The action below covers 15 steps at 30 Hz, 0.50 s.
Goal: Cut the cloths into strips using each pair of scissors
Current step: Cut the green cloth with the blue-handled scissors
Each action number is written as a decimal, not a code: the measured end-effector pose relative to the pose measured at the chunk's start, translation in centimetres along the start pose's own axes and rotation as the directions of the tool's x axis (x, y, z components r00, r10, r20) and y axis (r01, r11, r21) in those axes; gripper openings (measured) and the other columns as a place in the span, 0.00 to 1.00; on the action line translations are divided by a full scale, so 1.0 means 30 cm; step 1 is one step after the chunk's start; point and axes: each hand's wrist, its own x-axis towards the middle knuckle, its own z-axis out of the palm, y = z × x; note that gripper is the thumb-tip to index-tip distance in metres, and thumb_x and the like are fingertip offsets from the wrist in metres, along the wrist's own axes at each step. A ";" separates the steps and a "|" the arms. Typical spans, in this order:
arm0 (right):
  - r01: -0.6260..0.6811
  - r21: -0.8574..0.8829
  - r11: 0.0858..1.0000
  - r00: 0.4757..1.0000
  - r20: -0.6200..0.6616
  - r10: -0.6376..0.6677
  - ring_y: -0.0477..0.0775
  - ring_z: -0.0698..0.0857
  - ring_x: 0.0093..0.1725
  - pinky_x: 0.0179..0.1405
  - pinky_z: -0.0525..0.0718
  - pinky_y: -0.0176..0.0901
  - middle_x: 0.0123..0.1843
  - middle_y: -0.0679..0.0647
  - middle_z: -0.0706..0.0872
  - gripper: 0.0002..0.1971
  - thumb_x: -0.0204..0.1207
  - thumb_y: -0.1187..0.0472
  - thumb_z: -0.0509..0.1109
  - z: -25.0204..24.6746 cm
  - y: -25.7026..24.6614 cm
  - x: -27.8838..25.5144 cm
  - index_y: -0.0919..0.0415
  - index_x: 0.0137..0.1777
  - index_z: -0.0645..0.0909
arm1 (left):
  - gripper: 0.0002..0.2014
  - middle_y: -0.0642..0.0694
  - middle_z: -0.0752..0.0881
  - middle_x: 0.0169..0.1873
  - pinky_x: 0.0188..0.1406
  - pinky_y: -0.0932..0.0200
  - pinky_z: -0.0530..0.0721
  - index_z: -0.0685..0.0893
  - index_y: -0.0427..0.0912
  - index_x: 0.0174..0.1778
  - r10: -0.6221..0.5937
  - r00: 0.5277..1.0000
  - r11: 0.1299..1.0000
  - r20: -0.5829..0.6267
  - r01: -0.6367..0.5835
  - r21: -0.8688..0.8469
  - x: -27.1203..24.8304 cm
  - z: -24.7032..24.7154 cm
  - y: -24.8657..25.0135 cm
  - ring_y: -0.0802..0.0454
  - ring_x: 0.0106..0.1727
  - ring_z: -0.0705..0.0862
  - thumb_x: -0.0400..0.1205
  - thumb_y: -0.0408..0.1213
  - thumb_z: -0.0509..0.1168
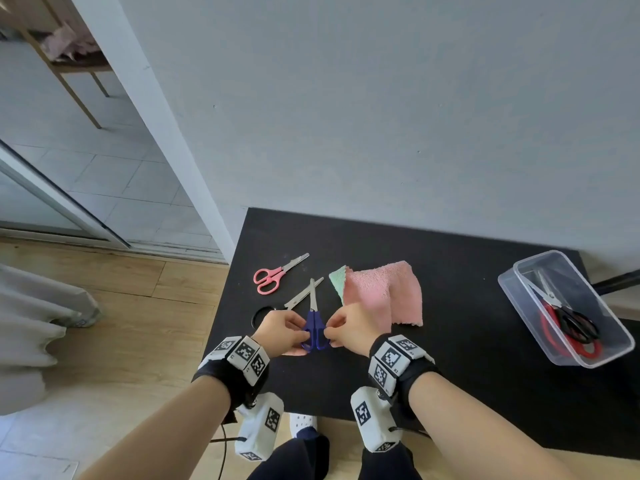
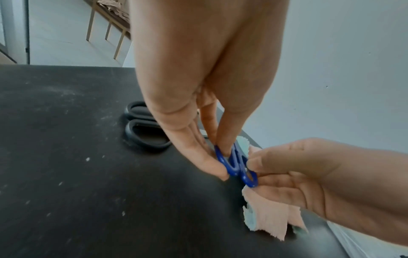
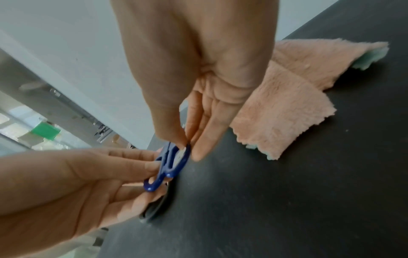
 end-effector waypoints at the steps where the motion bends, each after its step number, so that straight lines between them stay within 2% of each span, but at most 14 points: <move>1: 0.022 0.059 0.998 1.000 0.007 -0.023 0.53 0.88 0.40 0.49 0.90 0.46 0.37 0.54 0.86 0.05 0.74 0.69 0.72 -0.015 0.000 -0.003 0.60 0.40 0.82 | 0.06 0.38 0.85 0.38 0.30 0.60 0.89 0.81 0.36 0.43 0.015 1.000 1.000 0.007 -0.015 -0.027 -0.006 -0.005 0.016 0.51 0.30 0.87 0.78 0.22 0.67; 2: 0.046 0.109 0.993 0.999 0.006 -0.047 0.52 0.88 0.40 0.48 0.90 0.44 0.38 0.54 0.86 0.03 0.74 0.69 0.72 -0.029 -0.007 -0.010 0.63 0.45 0.83 | 0.05 0.38 0.86 0.39 0.31 0.60 0.89 0.81 0.36 0.43 0.038 0.999 0.998 0.015 -0.037 -0.053 -0.010 -0.009 0.035 0.51 0.31 0.88 0.78 0.22 0.67; 4: 0.078 0.201 0.976 0.997 -0.015 -0.077 0.51 0.88 0.40 0.47 0.89 0.41 0.38 0.54 0.87 0.10 0.73 0.69 0.74 -0.062 -0.021 -0.020 0.69 0.53 0.84 | 0.05 0.37 0.87 0.39 0.31 0.61 0.88 0.82 0.36 0.44 0.099 0.994 0.991 0.039 -0.095 -0.093 -0.024 -0.016 0.077 0.52 0.31 0.89 0.78 0.22 0.67; 8: 0.129 0.360 0.924 0.992 -0.061 -0.114 0.52 0.88 0.36 0.45 0.90 0.40 0.36 0.60 0.87 0.09 0.72 0.74 0.74 -0.129 -0.068 -0.059 0.73 0.53 0.85 | 0.05 0.40 0.90 0.35 0.34 0.61 0.88 0.84 0.36 0.46 0.211 0.977 0.974 0.040 -0.207 -0.093 -0.048 -0.026 0.157 0.53 0.33 0.90 0.78 0.24 0.70; 12: 0.173 0.383 0.908 0.985 -0.083 -0.153 0.46 0.88 0.30 0.37 0.87 0.32 0.34 0.61 0.87 0.08 0.72 0.75 0.73 -0.208 -0.092 -0.101 0.75 0.51 0.86 | 0.04 0.39 0.91 0.34 0.38 0.61 0.89 0.87 0.33 0.46 0.269 0.963 0.963 0.024 -0.268 -0.040 -0.065 -0.064 0.223 0.53 0.33 0.89 0.76 0.24 0.71; 13: 0.181 0.372 0.910 0.983 -0.097 -0.156 0.46 0.88 0.29 0.39 0.88 0.33 0.32 0.59 0.88 0.08 0.71 0.74 0.75 -0.227 -0.089 -0.109 0.74 0.50 0.87 | 0.05 0.39 0.91 0.35 0.37 0.62 0.88 0.88 0.33 0.47 0.277 0.961 0.961 0.026 -0.277 -0.020 -0.072 -0.075 0.238 0.53 0.33 0.89 0.76 0.25 0.71; 15: 0.182 0.346 0.921 0.982 -0.103 -0.155 0.49 0.91 0.35 0.49 0.89 0.39 0.34 0.56 0.92 0.06 0.70 0.69 0.78 -0.256 -0.085 -0.120 0.66 0.46 0.90 | 0.04 0.40 0.89 0.33 0.31 0.67 0.85 0.88 0.35 0.47 0.298 0.954 0.954 0.025 -0.298 0.016 -0.089 -0.093 0.270 0.55 0.29 0.86 0.78 0.26 0.70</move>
